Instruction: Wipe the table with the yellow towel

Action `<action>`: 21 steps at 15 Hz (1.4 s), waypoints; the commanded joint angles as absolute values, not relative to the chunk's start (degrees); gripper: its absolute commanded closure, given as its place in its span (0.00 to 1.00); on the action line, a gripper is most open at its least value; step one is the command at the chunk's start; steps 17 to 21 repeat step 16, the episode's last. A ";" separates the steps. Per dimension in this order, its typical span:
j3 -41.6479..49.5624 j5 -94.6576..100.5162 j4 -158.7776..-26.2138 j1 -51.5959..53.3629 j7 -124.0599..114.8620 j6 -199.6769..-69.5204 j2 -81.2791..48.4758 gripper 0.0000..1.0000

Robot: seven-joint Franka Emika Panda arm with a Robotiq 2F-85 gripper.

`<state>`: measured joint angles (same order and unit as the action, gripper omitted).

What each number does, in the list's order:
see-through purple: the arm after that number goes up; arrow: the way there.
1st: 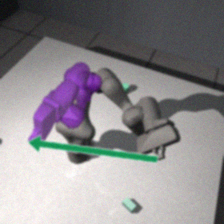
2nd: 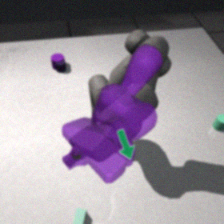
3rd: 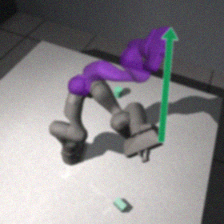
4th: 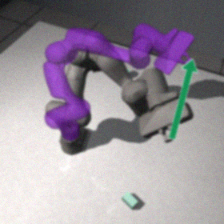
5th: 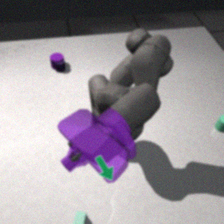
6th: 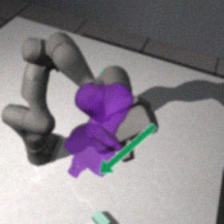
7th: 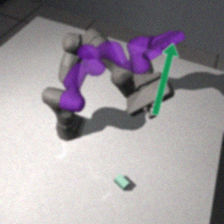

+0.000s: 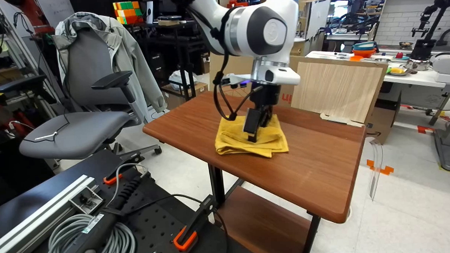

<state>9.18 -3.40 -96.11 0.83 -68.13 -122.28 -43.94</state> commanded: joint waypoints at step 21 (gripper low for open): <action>6.40 3.74 -105.47 8.06 -65.97 -115.88 -28.19 0.00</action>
